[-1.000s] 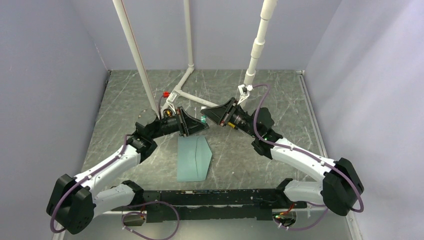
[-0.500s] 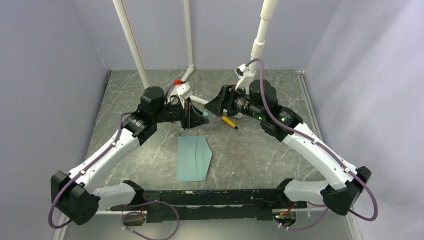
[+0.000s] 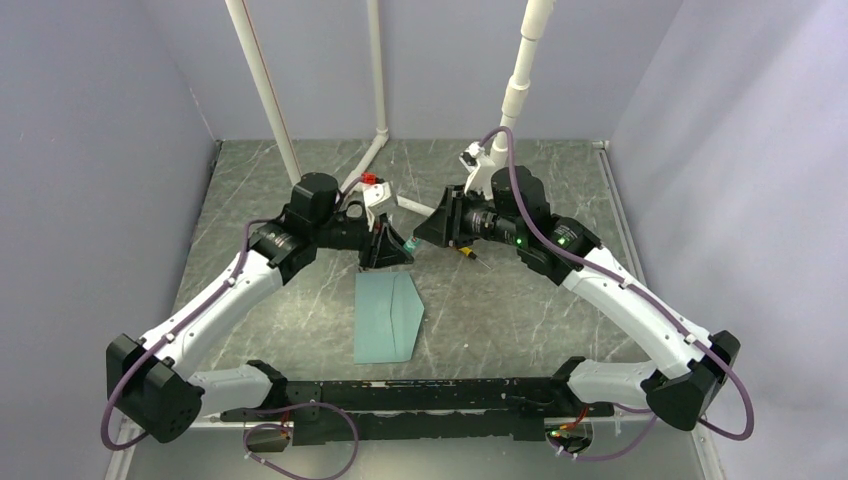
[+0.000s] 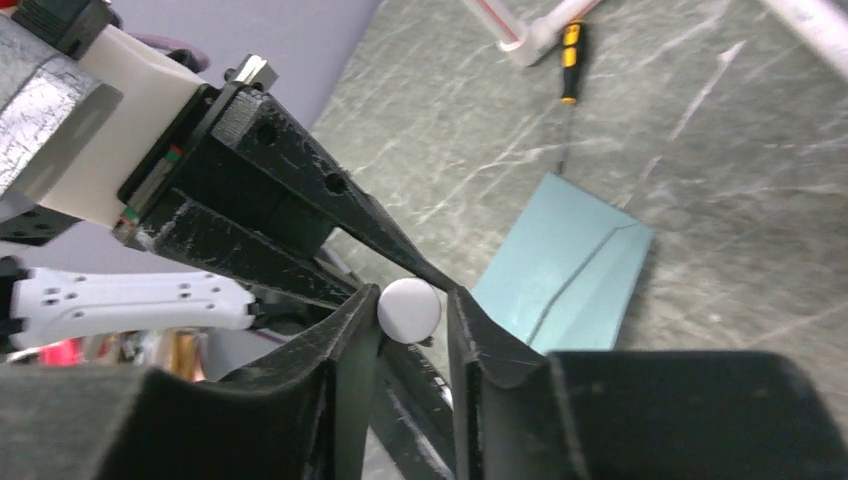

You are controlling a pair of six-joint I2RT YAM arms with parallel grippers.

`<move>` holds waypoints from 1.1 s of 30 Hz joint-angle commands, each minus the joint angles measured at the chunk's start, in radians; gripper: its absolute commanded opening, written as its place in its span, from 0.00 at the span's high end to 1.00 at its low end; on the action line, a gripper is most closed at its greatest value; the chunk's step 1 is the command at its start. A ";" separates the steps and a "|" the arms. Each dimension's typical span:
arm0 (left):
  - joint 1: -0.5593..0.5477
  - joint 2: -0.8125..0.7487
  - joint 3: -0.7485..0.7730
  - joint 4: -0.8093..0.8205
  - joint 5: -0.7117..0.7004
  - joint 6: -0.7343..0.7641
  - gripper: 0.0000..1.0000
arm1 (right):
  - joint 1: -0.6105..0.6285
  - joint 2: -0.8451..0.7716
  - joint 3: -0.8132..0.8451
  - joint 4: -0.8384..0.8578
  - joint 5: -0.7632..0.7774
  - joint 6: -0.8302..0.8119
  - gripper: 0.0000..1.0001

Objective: Place the letter into the envelope and seal it

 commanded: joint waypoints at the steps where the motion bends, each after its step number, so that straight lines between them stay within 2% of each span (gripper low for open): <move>1: -0.005 -0.073 0.014 0.049 0.068 0.020 0.98 | -0.003 0.007 -0.016 0.111 -0.109 0.064 0.71; 2: -0.005 -0.075 0.022 0.040 0.074 0.024 0.98 | -0.003 0.006 -0.019 0.121 -0.123 0.071 0.76; 5: -0.005 -0.074 0.033 0.028 0.100 0.018 0.98 | -0.005 -0.020 -0.051 0.166 -0.149 0.068 0.98; 6: -0.005 -0.073 0.032 0.029 0.112 0.011 0.98 | -0.010 -0.033 -0.065 0.191 -0.185 0.052 1.00; 11: -0.005 -0.040 0.070 -0.044 0.214 0.021 0.98 | -0.046 -0.078 -0.074 0.220 -0.414 -0.210 1.00; 15: -0.005 -0.022 0.095 -0.100 0.292 0.047 0.97 | -0.059 -0.090 -0.052 0.139 -0.687 -0.535 1.00; 18: -0.005 -0.017 0.093 -0.091 0.353 0.052 0.97 | -0.059 -0.115 -0.054 0.086 -0.846 -0.695 1.00; 20: -0.005 -0.021 0.087 -0.076 0.350 0.047 0.97 | -0.060 -0.123 -0.051 0.100 -0.788 -0.673 1.00; 23: -0.005 -0.042 0.069 -0.033 0.292 0.028 0.98 | -0.061 -0.111 -0.048 0.133 -0.531 -0.511 0.99; 24: -0.005 -0.053 0.057 -0.013 0.267 0.017 0.98 | -0.061 -0.101 -0.043 0.128 -0.446 -0.464 0.89; 26: -0.005 -0.079 0.032 0.030 0.198 -0.003 0.97 | -0.061 -0.085 -0.041 0.117 -0.271 -0.350 0.44; 28: -0.005 -0.096 0.006 0.067 0.169 -0.024 0.98 | -0.061 -0.073 -0.049 0.101 -0.140 -0.248 0.25; 30: -0.005 -0.106 -0.009 0.081 0.152 -0.030 0.98 | -0.061 -0.077 -0.076 0.122 -0.110 -0.164 0.22; 33: -0.005 -0.101 -0.006 0.046 0.150 -0.012 0.98 | -0.061 -0.084 -0.109 0.192 -0.161 -0.068 0.27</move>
